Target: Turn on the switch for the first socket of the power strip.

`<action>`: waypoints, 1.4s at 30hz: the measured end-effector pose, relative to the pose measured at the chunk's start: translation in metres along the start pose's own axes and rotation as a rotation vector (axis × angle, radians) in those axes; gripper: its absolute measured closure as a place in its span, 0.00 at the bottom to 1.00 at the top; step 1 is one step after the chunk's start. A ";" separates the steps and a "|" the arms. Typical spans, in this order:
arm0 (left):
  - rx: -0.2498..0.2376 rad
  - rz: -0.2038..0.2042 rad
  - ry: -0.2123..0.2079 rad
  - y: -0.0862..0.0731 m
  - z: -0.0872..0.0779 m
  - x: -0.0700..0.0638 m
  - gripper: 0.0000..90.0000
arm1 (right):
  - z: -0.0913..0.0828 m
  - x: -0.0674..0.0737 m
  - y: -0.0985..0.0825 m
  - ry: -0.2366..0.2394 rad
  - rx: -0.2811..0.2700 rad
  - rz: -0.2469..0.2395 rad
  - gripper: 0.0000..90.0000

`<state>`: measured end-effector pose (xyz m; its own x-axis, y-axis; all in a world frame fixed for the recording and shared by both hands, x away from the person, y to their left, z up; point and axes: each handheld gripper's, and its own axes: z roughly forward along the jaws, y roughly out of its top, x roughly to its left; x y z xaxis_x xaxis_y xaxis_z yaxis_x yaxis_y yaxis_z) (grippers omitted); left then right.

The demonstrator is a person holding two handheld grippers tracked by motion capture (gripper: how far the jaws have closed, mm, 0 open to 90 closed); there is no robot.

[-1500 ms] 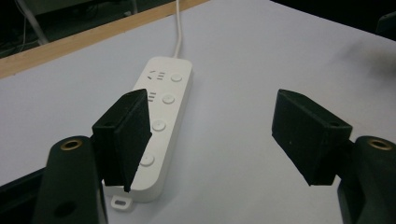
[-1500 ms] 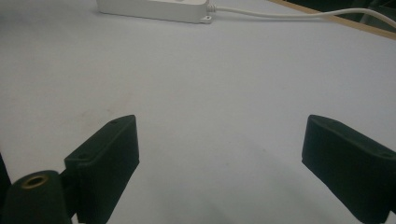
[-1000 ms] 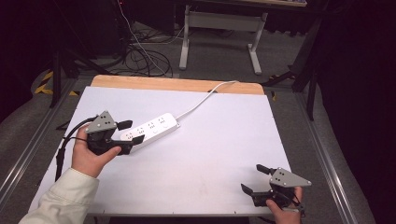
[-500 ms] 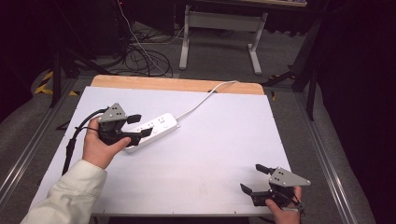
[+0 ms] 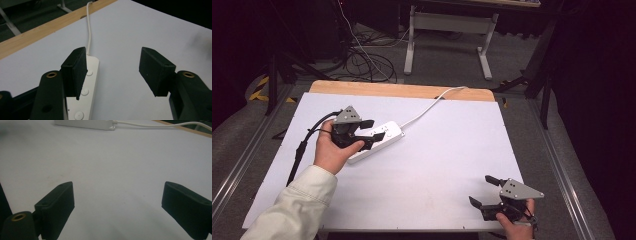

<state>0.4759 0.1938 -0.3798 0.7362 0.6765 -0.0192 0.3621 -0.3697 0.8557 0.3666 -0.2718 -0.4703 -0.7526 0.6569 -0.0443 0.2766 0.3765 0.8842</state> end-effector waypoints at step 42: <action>0.047 -0.154 0.021 -0.023 0.081 0.034 1.00 | 0.001 -0.001 0.000 0.012 -0.006 -0.003 0.13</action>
<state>0.5392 0.1732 -0.4418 0.6580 0.7404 -0.1373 0.4966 -0.2896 0.8182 0.3677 -0.2723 -0.4710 -0.7605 0.6481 -0.0410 0.2713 0.3745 0.8866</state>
